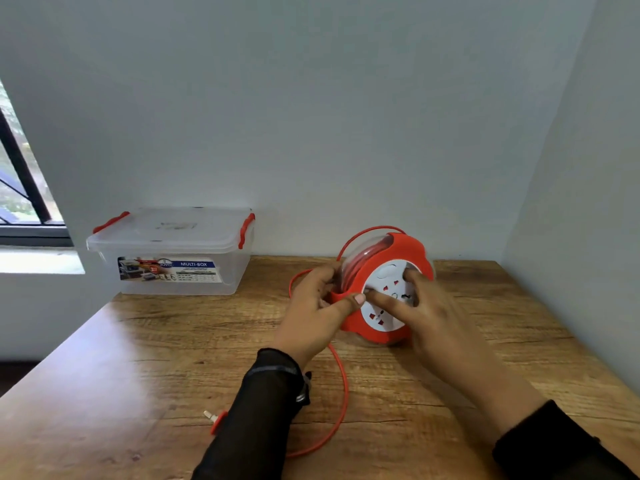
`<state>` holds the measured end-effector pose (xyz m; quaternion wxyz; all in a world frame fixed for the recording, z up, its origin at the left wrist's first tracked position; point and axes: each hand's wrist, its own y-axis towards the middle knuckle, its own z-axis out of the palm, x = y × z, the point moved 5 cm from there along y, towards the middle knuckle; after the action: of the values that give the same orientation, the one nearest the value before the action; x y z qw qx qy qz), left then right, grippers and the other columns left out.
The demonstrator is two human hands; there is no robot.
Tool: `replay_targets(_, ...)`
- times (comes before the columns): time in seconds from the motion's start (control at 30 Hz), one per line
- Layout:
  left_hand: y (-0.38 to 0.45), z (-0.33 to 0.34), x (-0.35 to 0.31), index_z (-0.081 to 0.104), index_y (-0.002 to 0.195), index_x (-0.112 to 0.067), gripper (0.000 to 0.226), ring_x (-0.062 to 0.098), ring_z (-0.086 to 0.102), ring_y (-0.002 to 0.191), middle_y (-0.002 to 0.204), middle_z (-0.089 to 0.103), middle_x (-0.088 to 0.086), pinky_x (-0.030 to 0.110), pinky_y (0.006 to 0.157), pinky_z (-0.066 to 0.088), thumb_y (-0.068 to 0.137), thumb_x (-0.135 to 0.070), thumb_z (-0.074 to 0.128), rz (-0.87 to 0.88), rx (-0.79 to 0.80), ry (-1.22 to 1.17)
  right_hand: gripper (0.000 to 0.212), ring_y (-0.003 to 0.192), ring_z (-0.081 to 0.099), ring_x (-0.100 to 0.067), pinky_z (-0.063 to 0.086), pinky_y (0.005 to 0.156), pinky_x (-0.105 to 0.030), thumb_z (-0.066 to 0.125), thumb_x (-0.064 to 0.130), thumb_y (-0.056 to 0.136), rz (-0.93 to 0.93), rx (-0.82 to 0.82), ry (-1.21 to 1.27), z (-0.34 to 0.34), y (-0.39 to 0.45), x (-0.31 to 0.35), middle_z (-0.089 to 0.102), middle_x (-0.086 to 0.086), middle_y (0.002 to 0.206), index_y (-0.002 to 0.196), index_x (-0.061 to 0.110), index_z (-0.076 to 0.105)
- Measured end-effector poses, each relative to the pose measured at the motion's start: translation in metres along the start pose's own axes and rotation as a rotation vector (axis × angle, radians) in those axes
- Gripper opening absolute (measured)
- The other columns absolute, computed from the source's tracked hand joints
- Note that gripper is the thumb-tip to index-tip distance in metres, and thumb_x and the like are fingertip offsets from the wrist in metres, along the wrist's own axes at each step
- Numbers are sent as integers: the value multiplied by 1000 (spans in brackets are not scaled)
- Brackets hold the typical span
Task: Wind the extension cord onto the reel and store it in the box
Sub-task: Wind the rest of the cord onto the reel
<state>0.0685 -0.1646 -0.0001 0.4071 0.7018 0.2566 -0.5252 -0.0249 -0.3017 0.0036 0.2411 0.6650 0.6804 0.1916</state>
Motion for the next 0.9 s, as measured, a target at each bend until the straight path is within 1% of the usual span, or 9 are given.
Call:
replay_targets(0.17,-2,17,-3,52,109,-45,56,-11,60,96,117,59,-3,19,84,56,82,1,69,77,68,57,69,84,59,-35,50,64,-37,77,8,65,-7,19,-62,2,0,-19,56,-23,112,124,35,54)
replay_targets(0.23,-2,23,-1,54,118,-38,57,-3,62,102,124,58,3,23,86,57,79,0,71,80,65,21,66,83,60,-35,50,63,-37,79,9,63,-3,11,-63,4,0,-23,57,-23,111,120,32,57)
replay_targets(0.3,0,29,7,55,129,-30,62,13,64,111,129,58,7,37,93,56,74,-9,71,42,43,-43,63,84,59,-35,50,65,-37,80,9,62,-3,-6,-50,3,-1,-25,58,-22,111,117,31,61)
replay_targets(0.4,-3,41,19,53,125,-43,59,18,64,111,125,60,3,42,95,54,70,-25,69,7,-138,-31,59,86,61,-37,52,69,-39,81,8,62,26,-36,-23,2,-2,-27,59,-24,110,114,29,65)
replay_targets(0.47,-9,50,24,52,120,-42,51,16,63,110,119,63,-4,42,94,54,72,-32,66,22,-278,48,57,89,62,-39,52,70,-41,81,8,62,55,-35,-19,2,-2,-27,59,-26,113,114,28,66)
replay_targets(0.6,-24,73,33,57,111,-22,31,12,68,94,101,69,-6,40,89,56,84,-11,69,-40,-447,-156,50,93,61,-40,53,72,-42,72,10,70,114,-36,0,2,-2,-34,58,-25,117,115,30,65)
replay_targets(0.7,-30,91,36,58,105,-20,23,11,69,90,98,70,-3,33,87,55,88,-7,66,-72,-518,-301,42,92,61,-36,52,70,-39,43,24,79,136,-38,10,0,-3,-35,59,-21,117,114,33,65)
replay_targets(0.8,-25,99,44,57,94,-25,14,3,69,81,91,70,-5,28,80,53,91,-12,63,-123,-434,-303,43,97,60,-37,52,74,-40,49,17,78,165,-46,22,-2,-6,-39,57,-21,119,116,31,65)
replay_targets(0.9,-17,93,46,62,107,-20,21,19,71,97,104,73,5,37,85,56,87,-24,68,-128,-207,-367,48,102,58,-37,51,79,-42,44,16,78,208,-55,41,-4,-10,-44,56,-20,121,121,30,61)
